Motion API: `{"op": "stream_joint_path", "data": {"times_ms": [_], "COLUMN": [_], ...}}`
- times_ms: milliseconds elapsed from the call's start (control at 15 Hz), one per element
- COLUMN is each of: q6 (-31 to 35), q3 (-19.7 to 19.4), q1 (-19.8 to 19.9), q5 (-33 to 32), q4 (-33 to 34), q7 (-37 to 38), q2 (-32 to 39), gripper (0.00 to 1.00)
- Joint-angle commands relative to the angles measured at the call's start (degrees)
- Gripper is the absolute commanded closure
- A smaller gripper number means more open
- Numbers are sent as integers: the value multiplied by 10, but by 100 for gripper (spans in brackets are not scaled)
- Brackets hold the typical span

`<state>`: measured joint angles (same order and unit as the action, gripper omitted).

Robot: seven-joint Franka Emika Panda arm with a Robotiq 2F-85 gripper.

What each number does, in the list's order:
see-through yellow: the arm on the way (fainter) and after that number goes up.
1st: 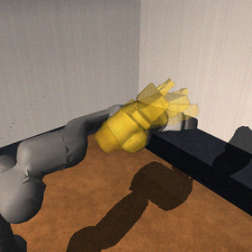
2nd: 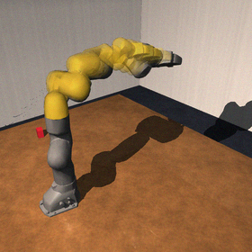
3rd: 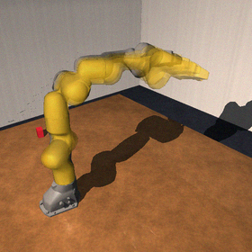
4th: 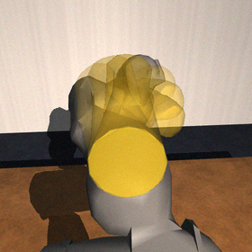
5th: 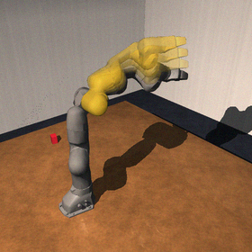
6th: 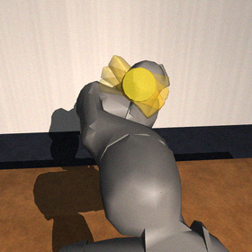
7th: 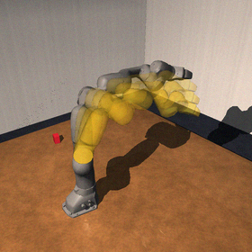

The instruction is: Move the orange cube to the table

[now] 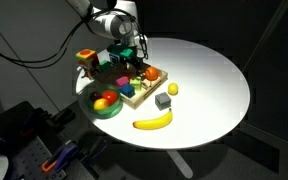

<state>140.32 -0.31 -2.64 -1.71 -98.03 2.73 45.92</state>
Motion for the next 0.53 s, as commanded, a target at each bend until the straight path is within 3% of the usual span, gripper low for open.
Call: {"op": "stream_joint_path", "data": {"times_ms": [0, 467], "q6": [-10, -11], "q3": [-2, -8], "q1": [-2, -6], "q5": [-6, -8], "q4": [16, -8], "q7": [-7, 2], "q2": [10, -2], "gripper": [0, 0]}}
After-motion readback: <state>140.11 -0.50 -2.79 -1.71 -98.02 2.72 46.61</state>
